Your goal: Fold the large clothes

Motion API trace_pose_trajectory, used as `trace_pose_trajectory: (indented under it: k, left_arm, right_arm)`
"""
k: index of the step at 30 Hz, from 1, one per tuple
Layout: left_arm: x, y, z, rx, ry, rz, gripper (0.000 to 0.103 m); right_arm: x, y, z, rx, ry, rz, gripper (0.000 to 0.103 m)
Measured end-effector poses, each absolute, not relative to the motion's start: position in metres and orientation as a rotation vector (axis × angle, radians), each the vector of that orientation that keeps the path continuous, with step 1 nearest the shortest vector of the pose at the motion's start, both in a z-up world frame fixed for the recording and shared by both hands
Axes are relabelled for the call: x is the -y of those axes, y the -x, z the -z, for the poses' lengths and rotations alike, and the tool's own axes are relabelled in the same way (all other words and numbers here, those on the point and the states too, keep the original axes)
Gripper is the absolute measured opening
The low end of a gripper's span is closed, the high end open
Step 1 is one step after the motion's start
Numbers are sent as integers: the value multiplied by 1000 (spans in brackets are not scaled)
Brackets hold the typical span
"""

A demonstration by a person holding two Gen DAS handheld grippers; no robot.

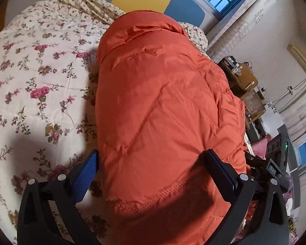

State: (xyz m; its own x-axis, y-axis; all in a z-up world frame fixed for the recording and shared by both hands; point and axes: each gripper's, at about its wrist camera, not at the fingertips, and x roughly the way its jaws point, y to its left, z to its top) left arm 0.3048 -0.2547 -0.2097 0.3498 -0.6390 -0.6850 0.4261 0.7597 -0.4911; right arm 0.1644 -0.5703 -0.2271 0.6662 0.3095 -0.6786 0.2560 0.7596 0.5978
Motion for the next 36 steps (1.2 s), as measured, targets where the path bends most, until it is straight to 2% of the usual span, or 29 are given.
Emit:
trace_pose_trajectory:
  k: [8,9,11,12,13,19,22,28,36]
  left_arm:
    - [265,-304,207,-1004,172,715,100]
    - [267,-302,206,-999,155,712,100]
    - [269,-300,206,-980,124,708,100]
    - [270,-298,205,-970,112,709,99]
    - [271,-295,203,-956,98,710,95]
    - [273,-282,193,-869,33,702,77]
    - [275,-276,184,-818,-5,687,69]
    - [279,-256,158,-673,-79,675,55]
    - [254,-235,130,-537,-115,671,51]
  right_arm:
    - [569,-169,224,-893,-709,-24,99]
    - [569,-169,223,-894,-704,-24,96]
    - [566,-168,220,-889,-694,-30,87]
    - [564,-168,217,-883,-686,-33,79]
    - [561,-166,213,-875,-665,-36,72]
    - [546,-160,196,-818,-563,-45,43]
    - [539,-159,189,-778,-548,-59,32]
    - [527,-151,175,-711,-544,-54,28]
    - [503,-138,152,-625,-584,-96,28]
